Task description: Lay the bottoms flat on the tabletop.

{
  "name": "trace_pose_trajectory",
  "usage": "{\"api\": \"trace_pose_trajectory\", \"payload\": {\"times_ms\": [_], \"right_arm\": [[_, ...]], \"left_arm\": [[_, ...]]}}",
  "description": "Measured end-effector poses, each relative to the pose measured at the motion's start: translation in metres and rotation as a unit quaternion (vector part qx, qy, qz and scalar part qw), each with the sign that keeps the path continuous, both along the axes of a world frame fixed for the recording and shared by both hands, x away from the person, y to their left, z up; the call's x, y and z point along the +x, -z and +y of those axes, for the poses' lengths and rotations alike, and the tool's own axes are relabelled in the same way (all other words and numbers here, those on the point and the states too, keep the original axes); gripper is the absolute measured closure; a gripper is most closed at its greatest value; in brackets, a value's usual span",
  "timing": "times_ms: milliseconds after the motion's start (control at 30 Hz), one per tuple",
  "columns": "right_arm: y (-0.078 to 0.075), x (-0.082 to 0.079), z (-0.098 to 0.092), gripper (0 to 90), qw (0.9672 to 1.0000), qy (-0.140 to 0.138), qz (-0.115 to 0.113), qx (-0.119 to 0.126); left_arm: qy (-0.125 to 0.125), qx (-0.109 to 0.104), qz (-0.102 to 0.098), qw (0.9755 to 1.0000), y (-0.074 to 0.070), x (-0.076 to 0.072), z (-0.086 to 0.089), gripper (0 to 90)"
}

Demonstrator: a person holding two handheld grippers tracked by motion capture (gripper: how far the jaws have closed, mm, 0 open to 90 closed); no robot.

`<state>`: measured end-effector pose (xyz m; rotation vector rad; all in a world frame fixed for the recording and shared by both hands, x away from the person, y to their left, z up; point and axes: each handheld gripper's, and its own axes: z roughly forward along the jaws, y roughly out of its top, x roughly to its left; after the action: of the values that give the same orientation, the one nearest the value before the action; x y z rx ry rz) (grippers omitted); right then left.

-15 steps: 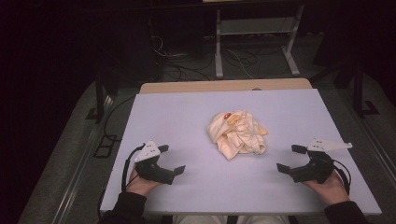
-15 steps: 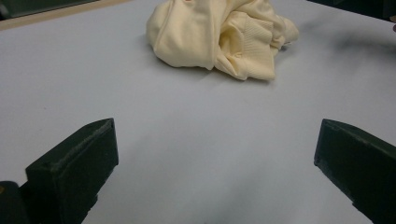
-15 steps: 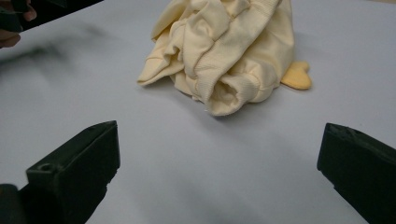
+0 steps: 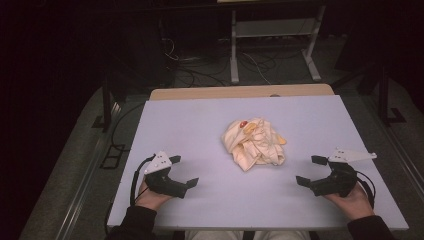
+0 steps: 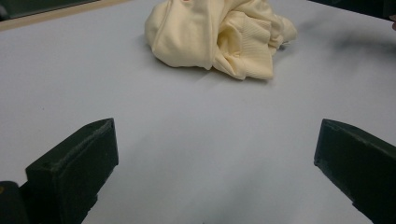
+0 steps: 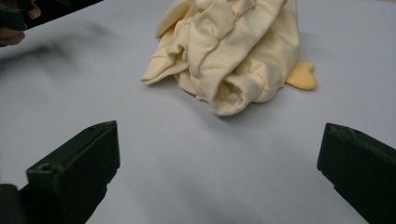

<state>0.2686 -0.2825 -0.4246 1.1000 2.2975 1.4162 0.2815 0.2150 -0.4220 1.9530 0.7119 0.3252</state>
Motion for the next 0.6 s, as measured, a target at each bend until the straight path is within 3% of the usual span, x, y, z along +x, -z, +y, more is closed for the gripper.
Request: {"api": "trace_pose_trajectory", "payload": {"times_ms": [500, 600], "right_arm": [[-0.0025, -0.0016, -0.0017, 0.0, 1.0000, 0.004, -0.002, 0.002], [-0.0035, -0.0016, -0.0025, 0.0, 1.0000, 0.003, -0.003, 0.000]], "left_arm": [[0.002, 0.004, -0.003, 1.0000, -0.0009, -0.0028, 0.0003, 0.0], [0.000, 0.024, -0.001, 0.9997, -0.0008, -0.0021, -0.0023, 0.0]]}}
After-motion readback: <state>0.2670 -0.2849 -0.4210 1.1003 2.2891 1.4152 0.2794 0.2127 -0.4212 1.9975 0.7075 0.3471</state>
